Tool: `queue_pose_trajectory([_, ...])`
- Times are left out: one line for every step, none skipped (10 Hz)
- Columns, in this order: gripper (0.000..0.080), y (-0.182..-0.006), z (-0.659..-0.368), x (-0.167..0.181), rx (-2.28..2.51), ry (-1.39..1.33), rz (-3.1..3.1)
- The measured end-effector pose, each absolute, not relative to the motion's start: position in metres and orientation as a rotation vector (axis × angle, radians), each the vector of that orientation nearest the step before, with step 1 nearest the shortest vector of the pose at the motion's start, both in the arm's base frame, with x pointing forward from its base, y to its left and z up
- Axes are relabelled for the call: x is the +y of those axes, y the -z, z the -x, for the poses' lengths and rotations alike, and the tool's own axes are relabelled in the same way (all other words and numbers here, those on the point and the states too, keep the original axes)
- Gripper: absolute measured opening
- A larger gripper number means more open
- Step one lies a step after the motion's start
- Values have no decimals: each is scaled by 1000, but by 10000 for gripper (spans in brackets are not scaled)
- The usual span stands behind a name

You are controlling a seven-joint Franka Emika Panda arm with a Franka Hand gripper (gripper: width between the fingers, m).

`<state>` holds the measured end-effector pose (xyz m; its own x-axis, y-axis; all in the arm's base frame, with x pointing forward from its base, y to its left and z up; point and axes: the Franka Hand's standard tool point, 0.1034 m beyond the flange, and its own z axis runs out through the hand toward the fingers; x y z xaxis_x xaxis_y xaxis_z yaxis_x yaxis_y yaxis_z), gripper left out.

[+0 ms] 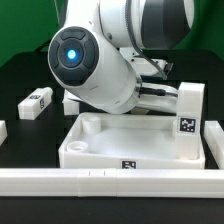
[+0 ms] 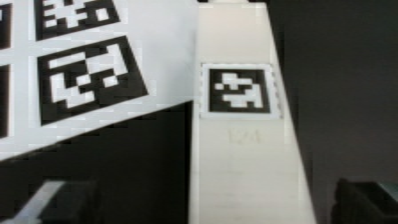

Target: Assemble desk

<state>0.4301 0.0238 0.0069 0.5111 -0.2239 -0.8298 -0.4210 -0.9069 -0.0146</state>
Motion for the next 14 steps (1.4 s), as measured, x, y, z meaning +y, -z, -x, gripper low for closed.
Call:
queue_pose_trajectory([554, -7, -430, 24, 548, -1348, 2538])
queue_pose_trajectory([421, -7, -430, 25, 548, -1349, 2538])
queue_pose_trajectory([421, -7, -430, 25, 547, -1349, 2538])
queue_pose_trajectory([287, -7, -430, 25, 547, -1348, 2538])
queue_pose_trajectory([288, -7, -431, 25, 546, -1346, 2540])
queue_pose_trajectory([288, -8, -433, 24, 543, -1338, 2544])
queue_pose_trajectory([288, -11, -438, 23, 532, -1325, 2553])
queue_pose_trajectory([288, -19, -444, 19, 506, -1306, 2557])
queue_pose_trajectory([288, -30, -452, 12, 483, -1288, 2559])
queue_pose_trajectory([288, -44, -460, 4, 452, -1286, 2562])
queue_pose_trajectory([289, -60, -471, -4, 419, -1266, 2578])
queue_pose_trajectory([289, -73, -483, -10, 396, -1238, 2614])
queue_pose_trajectory([289, -77, -490, -12, 378, -1221, 2637])
queue_pose_trajectory([290, -77, -491, -10, 369, -1215, 2647])
